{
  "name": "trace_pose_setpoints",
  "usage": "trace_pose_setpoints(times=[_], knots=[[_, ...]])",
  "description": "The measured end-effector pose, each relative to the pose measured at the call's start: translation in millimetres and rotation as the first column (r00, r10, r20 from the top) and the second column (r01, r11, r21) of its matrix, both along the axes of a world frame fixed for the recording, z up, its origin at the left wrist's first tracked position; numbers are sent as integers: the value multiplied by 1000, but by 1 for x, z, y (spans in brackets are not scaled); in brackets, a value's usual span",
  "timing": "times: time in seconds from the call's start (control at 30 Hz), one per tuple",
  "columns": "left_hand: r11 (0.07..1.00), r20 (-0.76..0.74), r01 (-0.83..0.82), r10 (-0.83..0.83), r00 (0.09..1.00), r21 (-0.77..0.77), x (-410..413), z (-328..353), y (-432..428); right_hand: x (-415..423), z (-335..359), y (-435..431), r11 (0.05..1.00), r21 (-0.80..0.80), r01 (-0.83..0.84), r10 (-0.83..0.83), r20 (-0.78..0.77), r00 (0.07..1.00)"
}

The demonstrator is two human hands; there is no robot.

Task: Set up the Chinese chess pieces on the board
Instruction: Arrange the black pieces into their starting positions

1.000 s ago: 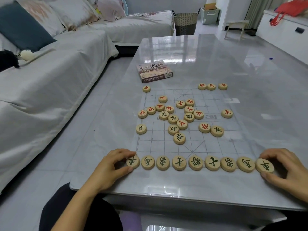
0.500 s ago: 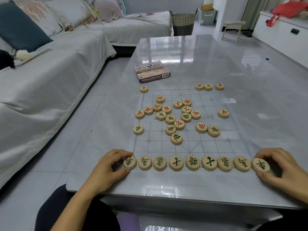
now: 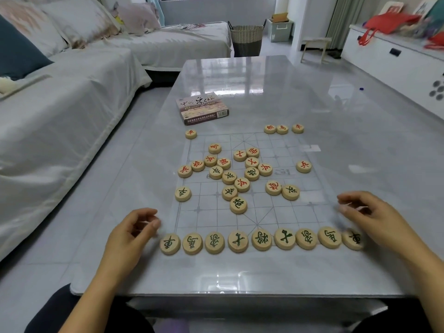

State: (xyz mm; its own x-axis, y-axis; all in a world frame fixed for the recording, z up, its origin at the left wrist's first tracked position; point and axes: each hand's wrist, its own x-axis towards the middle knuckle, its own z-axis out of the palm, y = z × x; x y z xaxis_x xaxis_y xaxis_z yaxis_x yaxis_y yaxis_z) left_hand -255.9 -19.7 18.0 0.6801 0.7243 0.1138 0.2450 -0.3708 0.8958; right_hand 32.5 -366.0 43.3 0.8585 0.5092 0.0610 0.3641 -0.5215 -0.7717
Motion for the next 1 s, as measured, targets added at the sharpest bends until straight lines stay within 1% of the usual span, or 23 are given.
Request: trace_pose_setpoints(times=[0.1, 0.17, 0.27, 0.33, 0.4, 0.5, 0.67, 0.73, 0.87, 1.0], knots=[[998, 42, -58, 57, 997, 13, 14, 2, 6, 5, 9, 37, 987, -123, -101, 107, 47, 993], [998, 56, -65, 65, 996, 6, 21, 1, 8, 6, 11, 60, 967, -204, -151, 166, 57, 984], [997, 46, -76, 76, 996, -3, 23, -3, 8, 7, 12, 87, 937, -302, -174, 195, 41, 980], [996, 43, -89, 89, 995, 6, 21, -6, 8, 10, 11, 98, 894, -408, -184, 214, 28, 976], [996, 46, -94, 93, 995, 9, 20, -8, 8, 12, 9, 102, 864, -467, -187, 232, 40, 972], [996, 33, -92, 91, 995, 23, 21, -9, 8, 13, 6, 100, 873, -464, -152, 204, 65, 977], [995, 30, -89, 88, 996, 33, 21, -9, 6, 9, -1, 92, 841, -541, 2, 132, 210, 969], [996, 27, -87, 86, 996, 34, 21, -8, 5, 8, -3, 92, 838, -545, 32, 109, 224, 968], [995, 16, -97, 97, 995, 34, 20, -8, 4, 8, -3, 95, 854, -519, -24, 123, 157, 980], [994, 21, -104, 104, 994, 18, 20, -7, 3, -2, 3, 108, 910, -407, -79, 177, 210, 962]])
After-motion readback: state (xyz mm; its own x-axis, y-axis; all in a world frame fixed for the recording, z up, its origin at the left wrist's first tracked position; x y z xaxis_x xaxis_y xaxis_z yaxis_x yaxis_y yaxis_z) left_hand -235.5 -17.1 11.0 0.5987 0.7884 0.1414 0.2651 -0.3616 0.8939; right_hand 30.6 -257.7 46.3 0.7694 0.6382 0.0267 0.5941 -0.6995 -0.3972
